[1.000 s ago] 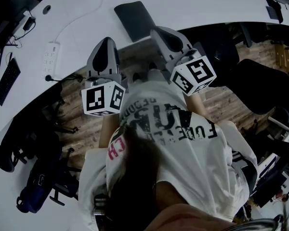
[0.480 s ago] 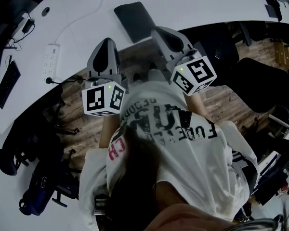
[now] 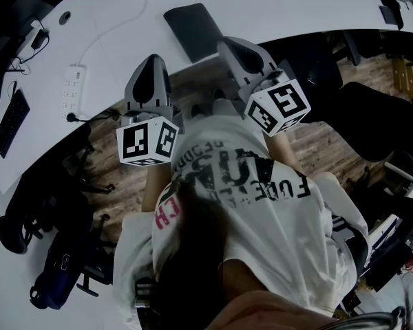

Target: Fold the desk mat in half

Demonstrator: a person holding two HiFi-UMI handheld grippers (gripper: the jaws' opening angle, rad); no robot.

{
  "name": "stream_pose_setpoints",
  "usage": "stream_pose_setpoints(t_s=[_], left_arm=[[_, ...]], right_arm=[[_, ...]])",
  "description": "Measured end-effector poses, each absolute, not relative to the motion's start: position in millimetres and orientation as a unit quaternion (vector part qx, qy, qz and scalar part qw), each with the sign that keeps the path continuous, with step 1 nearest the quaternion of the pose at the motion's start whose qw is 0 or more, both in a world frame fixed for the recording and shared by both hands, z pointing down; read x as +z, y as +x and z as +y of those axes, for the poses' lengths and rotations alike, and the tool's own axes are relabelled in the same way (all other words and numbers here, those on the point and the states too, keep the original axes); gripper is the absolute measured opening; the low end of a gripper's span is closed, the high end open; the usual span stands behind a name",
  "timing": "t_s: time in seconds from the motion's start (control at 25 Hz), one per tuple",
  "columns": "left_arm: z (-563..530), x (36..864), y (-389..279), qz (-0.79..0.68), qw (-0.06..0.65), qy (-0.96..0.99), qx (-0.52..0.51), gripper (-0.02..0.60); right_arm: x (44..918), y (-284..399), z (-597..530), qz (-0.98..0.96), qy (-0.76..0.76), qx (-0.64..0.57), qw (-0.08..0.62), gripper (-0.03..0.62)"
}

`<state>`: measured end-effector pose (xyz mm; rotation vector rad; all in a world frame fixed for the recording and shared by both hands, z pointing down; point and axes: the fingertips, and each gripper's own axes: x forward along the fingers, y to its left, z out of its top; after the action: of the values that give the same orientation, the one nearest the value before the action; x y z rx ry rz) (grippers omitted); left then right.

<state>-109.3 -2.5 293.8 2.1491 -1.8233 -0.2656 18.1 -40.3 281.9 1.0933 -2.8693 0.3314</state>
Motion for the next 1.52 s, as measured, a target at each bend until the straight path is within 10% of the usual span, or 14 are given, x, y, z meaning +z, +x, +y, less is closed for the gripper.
stream_pose_setpoints(t_s=[1.52], left_arm=[[-16,306,-119,-0.632,0.186,0.747,-0.092,0.003]], right_arm=[[287,6,-56,-0.93,0.348,0.11,0.04,-0.002]])
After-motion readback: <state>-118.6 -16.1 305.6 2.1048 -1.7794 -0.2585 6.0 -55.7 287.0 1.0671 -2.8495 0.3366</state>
